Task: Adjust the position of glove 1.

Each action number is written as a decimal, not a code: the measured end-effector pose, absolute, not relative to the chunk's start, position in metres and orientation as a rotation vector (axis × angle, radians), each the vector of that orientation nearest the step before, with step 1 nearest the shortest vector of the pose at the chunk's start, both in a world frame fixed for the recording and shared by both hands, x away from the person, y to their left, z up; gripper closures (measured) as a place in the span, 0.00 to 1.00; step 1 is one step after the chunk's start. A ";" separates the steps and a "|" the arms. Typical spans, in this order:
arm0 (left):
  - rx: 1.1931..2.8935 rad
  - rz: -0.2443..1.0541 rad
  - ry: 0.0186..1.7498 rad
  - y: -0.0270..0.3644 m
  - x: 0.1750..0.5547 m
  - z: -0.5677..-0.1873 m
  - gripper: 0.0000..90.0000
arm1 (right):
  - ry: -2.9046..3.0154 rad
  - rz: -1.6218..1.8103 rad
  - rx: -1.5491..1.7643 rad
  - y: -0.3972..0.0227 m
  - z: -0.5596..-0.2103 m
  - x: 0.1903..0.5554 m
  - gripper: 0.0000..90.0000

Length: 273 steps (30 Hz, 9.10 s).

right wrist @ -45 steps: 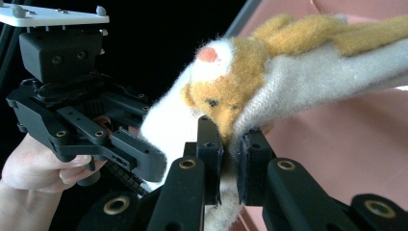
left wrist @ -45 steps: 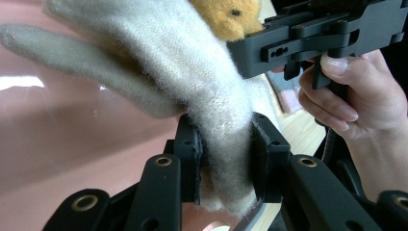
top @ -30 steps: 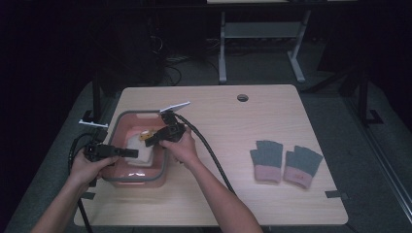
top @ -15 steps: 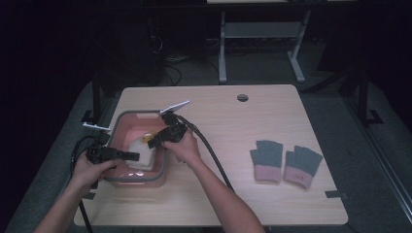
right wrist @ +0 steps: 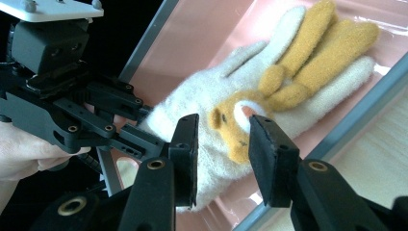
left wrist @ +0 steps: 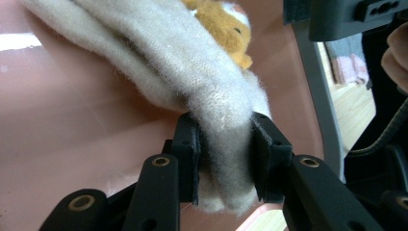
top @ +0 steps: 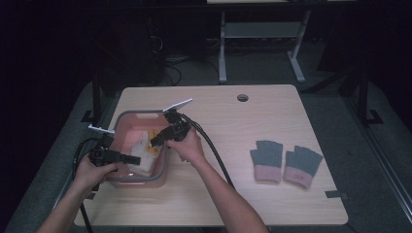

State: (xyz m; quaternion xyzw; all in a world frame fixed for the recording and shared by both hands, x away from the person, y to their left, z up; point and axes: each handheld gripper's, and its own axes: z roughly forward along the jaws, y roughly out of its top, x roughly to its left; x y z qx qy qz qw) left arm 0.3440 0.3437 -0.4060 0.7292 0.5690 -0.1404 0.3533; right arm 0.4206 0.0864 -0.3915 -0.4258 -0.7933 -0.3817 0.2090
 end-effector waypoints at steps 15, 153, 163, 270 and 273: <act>1.856 -0.271 1.491 0.350 0.344 -0.387 0.64 | -2.190 -1.108 -1.172 0.079 -0.387 0.418 0.72; 2.002 -0.342 1.046 0.143 0.336 -0.354 0.53 | -2.122 -1.227 -1.502 -0.175 -0.385 0.358 0.62; 2.006 -0.365 1.017 0.123 0.334 -0.359 0.51 | -2.137 -1.208 -1.558 -0.198 -0.389 0.352 0.61; 2.067 -0.428 0.946 0.045 0.323 -0.412 0.37 | -2.524 -0.624 -2.075 -0.305 -0.444 0.323 0.93; 2.068 -0.427 0.951 0.046 0.324 -0.412 0.36 | -2.526 -0.626 -2.075 -0.304 -0.444 0.323 0.95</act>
